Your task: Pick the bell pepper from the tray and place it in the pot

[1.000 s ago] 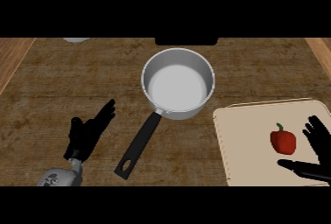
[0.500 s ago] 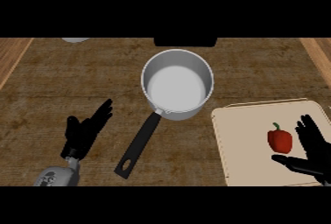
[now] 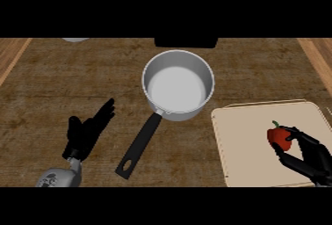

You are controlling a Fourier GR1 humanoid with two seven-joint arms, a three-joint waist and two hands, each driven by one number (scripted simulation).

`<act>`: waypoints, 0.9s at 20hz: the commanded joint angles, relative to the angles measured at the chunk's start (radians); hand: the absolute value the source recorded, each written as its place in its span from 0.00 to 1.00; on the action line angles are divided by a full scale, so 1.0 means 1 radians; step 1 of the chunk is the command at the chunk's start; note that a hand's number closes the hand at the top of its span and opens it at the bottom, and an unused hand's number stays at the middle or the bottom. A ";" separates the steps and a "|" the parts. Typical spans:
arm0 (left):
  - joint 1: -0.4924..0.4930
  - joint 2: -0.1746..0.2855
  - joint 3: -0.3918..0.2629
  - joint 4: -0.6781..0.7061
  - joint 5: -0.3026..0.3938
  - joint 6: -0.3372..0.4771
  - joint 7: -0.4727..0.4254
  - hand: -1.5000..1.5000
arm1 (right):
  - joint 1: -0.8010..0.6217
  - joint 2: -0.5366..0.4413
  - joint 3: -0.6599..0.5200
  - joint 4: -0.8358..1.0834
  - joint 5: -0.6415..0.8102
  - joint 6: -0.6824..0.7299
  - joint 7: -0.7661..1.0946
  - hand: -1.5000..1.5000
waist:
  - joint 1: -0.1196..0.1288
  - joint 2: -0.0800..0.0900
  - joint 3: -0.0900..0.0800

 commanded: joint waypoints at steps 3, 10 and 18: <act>0.025 -0.006 -0.008 0.001 -0.016 0.003 -0.012 0.50 | -0.011 0.080 -0.010 0.079 -0.036 0.023 -0.077 1.00 | 0.007 0.018 0.038; -0.009 0.011 0.016 0.045 -0.003 -0.023 -0.020 0.50 | 0.003 0.034 0.152 0.045 0.107 0.180 -0.239 1.00 | 0.007 0.021 0.038; -0.013 -0.033 0.002 0.002 -0.034 0.020 0.023 0.50 | 0.143 0.046 0.178 -0.186 0.221 0.031 -0.341 1.00 | -0.007 0.015 0.037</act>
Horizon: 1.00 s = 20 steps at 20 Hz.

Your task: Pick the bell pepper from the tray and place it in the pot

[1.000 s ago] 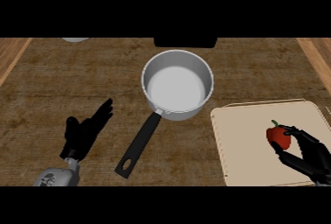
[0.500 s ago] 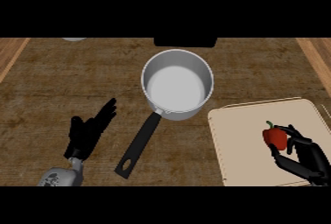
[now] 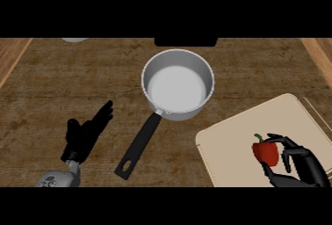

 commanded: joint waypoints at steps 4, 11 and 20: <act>0.006 -0.046 -0.007 0.077 -0.049 0.014 -0.092 0.50 | 0.125 0.021 0.047 -0.317 0.071 -0.079 0.117 1.00 | -0.005 0.007 0.021; 0.003 -0.018 0.015 -0.020 -0.027 -0.004 0.013 0.50 | 0.224 0.047 0.123 -0.609 0.262 -0.221 0.232 1.00 | -0.004 0.006 0.021; 0.014 -0.056 -0.005 0.030 -0.058 -0.008 -0.040 0.50 | -0.024 0.070 0.240 -0.870 0.481 -0.190 0.741 1.00 | 0.007 0.008 0.020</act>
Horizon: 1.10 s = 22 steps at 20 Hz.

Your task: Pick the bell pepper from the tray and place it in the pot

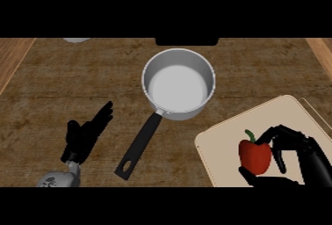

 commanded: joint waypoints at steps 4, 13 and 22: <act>-0.040 0.003 0.019 0.029 0.002 -0.017 0.029 0.50 | -0.276 0.059 0.136 -0.114 0.201 0.067 0.422 1.00 | 0.009 0.002 0.000; 0.026 0.002 0.006 -0.023 0.001 -0.046 -0.005 0.50 | -0.690 0.166 0.239 0.179 0.344 0.233 0.684 1.00 | 0.026 0.002 0.000; -0.022 -0.019 0.017 -0.008 -0.013 -0.017 0.037 0.50 | -0.898 0.204 0.339 0.529 0.569 0.272 0.723 1.00 | 0.022 0.003 0.000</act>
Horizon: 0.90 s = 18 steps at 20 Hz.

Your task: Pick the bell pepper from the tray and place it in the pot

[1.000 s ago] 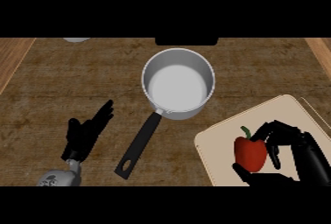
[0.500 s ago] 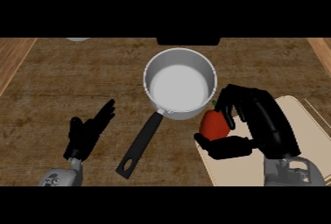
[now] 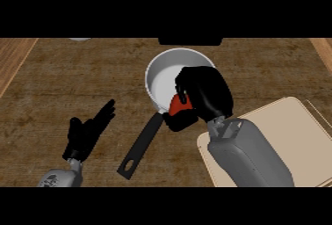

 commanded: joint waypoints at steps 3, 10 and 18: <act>-0.064 0.003 0.021 0.011 0.004 0.005 0.052 0.50 | -0.150 0.055 0.110 0.231 0.169 0.075 0.106 1.00 | 0.000 0.001 0.000; -0.027 -0.008 0.000 -0.001 -0.007 -0.005 0.013 0.50 | -0.176 0.058 0.080 0.512 -0.082 0.110 0.279 1.00 | 0.033 0.007 0.000; -0.014 -0.018 0.005 0.039 -0.001 -0.027 -0.037 0.50 | -0.237 0.058 0.133 0.533 -0.286 -0.168 0.141 0.00 | 0.027 0.008 0.002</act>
